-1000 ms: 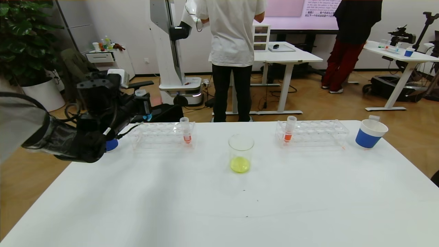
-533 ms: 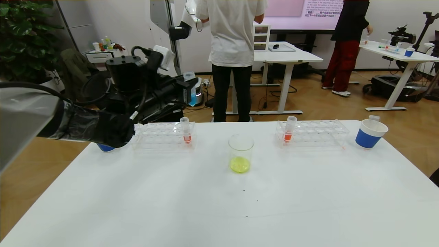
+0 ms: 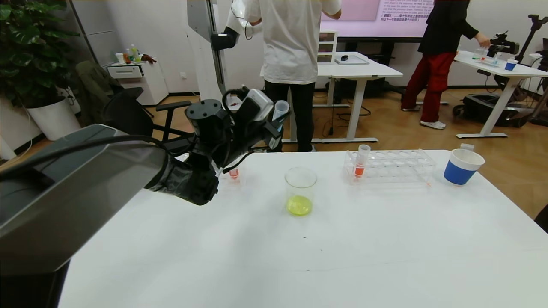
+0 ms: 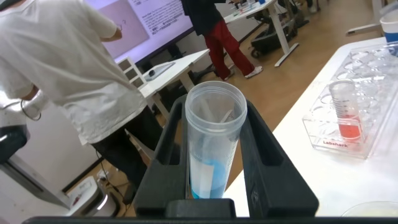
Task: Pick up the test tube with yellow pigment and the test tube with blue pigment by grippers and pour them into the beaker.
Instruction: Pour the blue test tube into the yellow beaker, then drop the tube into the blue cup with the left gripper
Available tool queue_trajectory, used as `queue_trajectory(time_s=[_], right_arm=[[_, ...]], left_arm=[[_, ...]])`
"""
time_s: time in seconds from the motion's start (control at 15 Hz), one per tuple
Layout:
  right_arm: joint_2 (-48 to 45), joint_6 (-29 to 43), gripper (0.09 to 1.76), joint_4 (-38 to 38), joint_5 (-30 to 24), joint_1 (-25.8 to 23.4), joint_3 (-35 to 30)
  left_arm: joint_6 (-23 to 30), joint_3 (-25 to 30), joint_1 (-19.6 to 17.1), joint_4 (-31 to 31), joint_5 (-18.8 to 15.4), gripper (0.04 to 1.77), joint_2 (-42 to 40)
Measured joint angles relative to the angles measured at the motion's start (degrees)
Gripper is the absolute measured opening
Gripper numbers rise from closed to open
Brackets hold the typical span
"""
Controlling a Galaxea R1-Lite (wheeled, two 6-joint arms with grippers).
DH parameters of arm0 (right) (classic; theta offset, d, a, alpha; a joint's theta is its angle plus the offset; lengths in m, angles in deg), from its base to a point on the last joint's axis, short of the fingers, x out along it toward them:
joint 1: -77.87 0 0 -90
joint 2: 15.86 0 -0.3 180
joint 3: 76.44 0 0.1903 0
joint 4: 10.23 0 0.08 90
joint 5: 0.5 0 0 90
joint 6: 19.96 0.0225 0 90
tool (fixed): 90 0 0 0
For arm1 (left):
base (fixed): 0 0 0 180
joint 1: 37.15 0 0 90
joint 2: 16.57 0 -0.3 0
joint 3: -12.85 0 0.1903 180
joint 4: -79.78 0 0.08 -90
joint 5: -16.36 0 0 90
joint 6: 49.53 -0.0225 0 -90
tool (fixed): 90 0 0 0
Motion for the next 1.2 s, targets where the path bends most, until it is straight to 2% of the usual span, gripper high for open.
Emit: queue_trajectory(time_s=[0.2,0.4,0.67,1.0,1.2], right_arm=[[0.0,0.0,1.74,0.0,0.0,0.0,0.0],[0.0,0.0,1.74,0.0,0.0,0.0,0.0],[0.0,0.0,1.74,0.0,0.0,0.0,0.0],[0.0,0.0,1.74,0.0,0.0,0.0,0.0],[0.0,0.0,1.74,0.0,0.0,0.0,0.0]], left_arm=[[-7.5,0.1,2.1,2.6,-3.1,0.5,3.0],[-16.2,1.1,2.4,3.4,-5.4,0.5,4.2],[-21.0,2.0,2.3,7.4,-7.7,0.5,5.7],[-29.0,3.5,1.2,8.4,-15.9,0.5,6.5],[-33.5,4.7,0.5,9.1,-19.4,0.5,6.6]])
